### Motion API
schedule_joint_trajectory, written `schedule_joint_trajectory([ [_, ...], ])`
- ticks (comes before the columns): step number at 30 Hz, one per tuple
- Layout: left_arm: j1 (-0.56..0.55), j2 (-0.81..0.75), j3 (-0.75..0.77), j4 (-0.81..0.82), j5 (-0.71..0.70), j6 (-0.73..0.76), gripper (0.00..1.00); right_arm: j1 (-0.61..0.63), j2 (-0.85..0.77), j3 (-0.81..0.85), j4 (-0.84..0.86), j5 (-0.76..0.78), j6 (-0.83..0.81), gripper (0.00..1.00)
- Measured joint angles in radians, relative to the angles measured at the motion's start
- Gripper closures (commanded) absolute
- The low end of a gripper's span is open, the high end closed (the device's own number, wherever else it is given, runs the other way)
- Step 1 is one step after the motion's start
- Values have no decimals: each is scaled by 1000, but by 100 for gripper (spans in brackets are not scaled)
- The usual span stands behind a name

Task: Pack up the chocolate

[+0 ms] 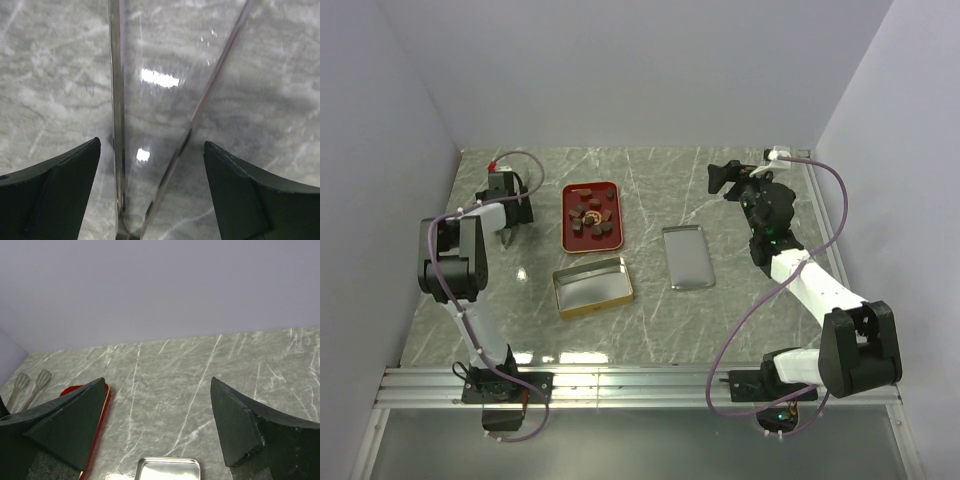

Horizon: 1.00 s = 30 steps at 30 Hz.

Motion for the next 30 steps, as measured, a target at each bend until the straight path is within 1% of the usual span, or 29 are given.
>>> schedule_joint_trajectory([
  [4, 0, 33, 50, -21, -9, 3, 12, -2, 0, -7, 12, -11, 3, 9],
  [6, 0, 38, 55, -20, -8, 3, 15, -3, 0, -12, 16, -15, 5, 10],
  [7, 0, 38, 55, -20, -8, 3, 21, -5, 1, -12, 16, -16, 5, 10],
  [9, 0, 40, 57, -24, -7, 4, 29, -6, 1, -14, 18, -19, 5, 10],
  [10, 0, 42, 60, -28, -5, 4, 37, -7, 1, -16, 20, -19, 6, 10],
  [14, -1, 48, 67, -34, -6, 10, 48, -9, 1, -17, 23, -21, 8, 10],
  [20, -7, 44, 63, -34, -23, 11, 49, -9, 3, -17, 24, -26, 11, 10],
  [22, -17, 23, 39, -39, -32, 11, 49, -9, 3, -17, 24, -27, 12, 10],
  [30, -79, -164, -47, -87, -69, 9, 48, -9, 17, -17, 25, -39, 16, 11],
])
